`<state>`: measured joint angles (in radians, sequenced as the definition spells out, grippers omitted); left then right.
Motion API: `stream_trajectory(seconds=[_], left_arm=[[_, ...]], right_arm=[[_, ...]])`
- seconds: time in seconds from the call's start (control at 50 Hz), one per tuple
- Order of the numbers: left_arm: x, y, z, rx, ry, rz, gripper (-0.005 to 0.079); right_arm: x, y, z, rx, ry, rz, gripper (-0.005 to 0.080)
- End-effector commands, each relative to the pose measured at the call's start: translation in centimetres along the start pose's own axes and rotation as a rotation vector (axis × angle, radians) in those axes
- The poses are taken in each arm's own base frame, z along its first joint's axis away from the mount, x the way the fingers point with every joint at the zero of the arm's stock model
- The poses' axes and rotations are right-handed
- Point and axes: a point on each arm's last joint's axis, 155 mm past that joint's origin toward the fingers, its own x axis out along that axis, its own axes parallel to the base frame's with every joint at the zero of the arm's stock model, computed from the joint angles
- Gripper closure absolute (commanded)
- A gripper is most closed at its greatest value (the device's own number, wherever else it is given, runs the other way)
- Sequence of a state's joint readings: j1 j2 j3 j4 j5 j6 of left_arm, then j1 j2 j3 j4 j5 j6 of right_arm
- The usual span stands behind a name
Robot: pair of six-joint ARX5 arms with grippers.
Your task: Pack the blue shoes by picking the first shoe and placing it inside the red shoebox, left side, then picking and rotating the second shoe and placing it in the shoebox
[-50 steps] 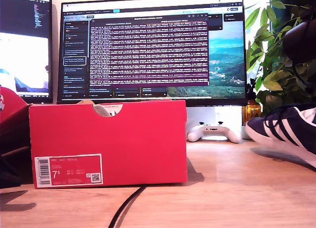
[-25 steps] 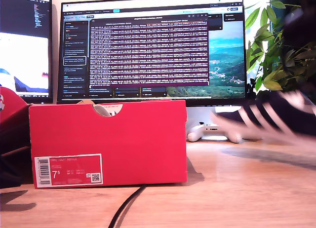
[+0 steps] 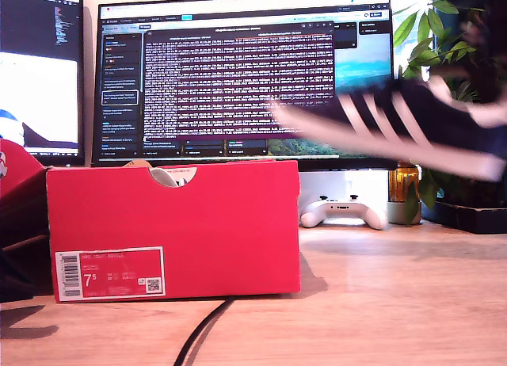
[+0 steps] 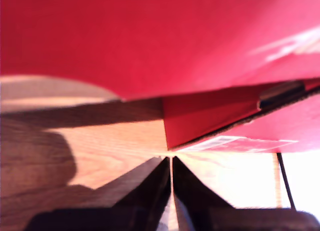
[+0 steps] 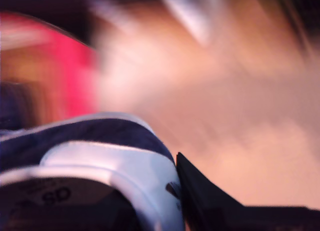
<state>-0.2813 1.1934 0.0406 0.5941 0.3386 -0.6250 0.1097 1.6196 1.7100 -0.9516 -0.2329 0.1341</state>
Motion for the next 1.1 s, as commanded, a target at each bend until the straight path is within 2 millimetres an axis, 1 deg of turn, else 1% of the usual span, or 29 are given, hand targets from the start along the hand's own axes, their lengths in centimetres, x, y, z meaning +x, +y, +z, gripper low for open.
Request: stream_trajectory(seconds=[0.0, 0.08, 0.16, 0.18, 0.24, 0.26, 0.28, 0.36, 0.48, 0.5, 0.52, 0.56, 0.58, 0.6, 0.68, 0.92, 1.08], left_arm=[[-0.1, 0.5, -1.0, -0.003, 0.024, 0.012, 0.0764], [-0.1, 0.5, -1.0, -0.003, 0.024, 0.012, 0.0764], [-0.1, 0.5, -1.0, -0.003, 0.024, 0.012, 0.0764], [-0.1, 0.5, -1.0, -0.003, 0.024, 0.012, 0.0764], [-0.1, 0.5, -1.0, -0.003, 0.024, 0.012, 0.0764], [-0.1, 0.5, -1.0, -0.003, 0.024, 0.012, 0.0764], [-0.1, 0.5, -1.0, -0.003, 0.024, 0.012, 0.0764], [-0.1, 0.5, -1.0, -0.003, 0.024, 0.012, 0.0764], [-0.1, 0.5, -1.0, -0.003, 0.024, 0.012, 0.0764], [-0.1, 0.5, -1.0, -0.003, 0.024, 0.012, 0.0764], [-0.1, 0.5, -1.0, -0.003, 0.024, 0.012, 0.0764], [-0.1, 0.5, -1.0, -0.003, 0.024, 0.012, 0.0764], [-0.1, 0.5, -1.0, -0.003, 0.024, 0.012, 0.0764], [-0.1, 0.5, -1.0, -0.003, 0.024, 0.012, 0.0764], [-0.1, 0.5, -1.0, -0.003, 0.024, 0.012, 0.0764], [-0.1, 0.6, -0.9, -0.002, 0.019, 0.018, 0.0764], [-0.1, 0.7, -0.6, 0.0, 0.005, 0.025, 0.0764]], right_arm=[[-1.1, 2.4, 2.0, -0.187, -0.08, 0.061, 0.0762], [-1.8, 4.3, 3.9, -0.358, -0.161, 0.084, 0.0762], [-2.1, 6.1, 5.2, -0.457, -0.23, 0.101, 0.0762], [-2.2, 6.6, 5.5, -0.538, -0.252, 0.099, 0.0762], [-2.4, 8.0, 6.3, -0.6, -0.301, 0.11, 0.0762], [-2.5, 8.5, 6.6, -0.656, -0.321, 0.108, 0.0762], [-2.5, 9.0, 6.9, -0.664, -0.336, 0.112, 0.0762], [-2.8, 10.2, 8.0, -0.773, -0.402, 0.079, 0.0762], [-3.0, 12.2, 9.2, -0.892, -0.479, 0.028, 0.0762], [-3.0, 12.5, 9.3, -0.895, -0.488, 0.027, 0.0762], [-3.0, 12.8, 9.4, -0.957, -0.499, 0.012, 0.0762], [-2.8, 13.7, 9.7, -0.965, -0.519, 0.014, 0.0762], [-2.7, 14.1, 9.8, -1.02, -0.53, 0.002, 0.0762], [-2.6, 14.4, 9.8, -1.029, -0.537, 0.003, 0.0762], [-1.8, 15.9, 10.0, -1.061, -0.564, 0.004, 0.0762], [1.5, 18.9, 9.7, -1.143, -0.588, -0.005, 0.0762], [4.5, 19.8, 8.7, -1.187, -0.557, -0.009, 0.0762]])
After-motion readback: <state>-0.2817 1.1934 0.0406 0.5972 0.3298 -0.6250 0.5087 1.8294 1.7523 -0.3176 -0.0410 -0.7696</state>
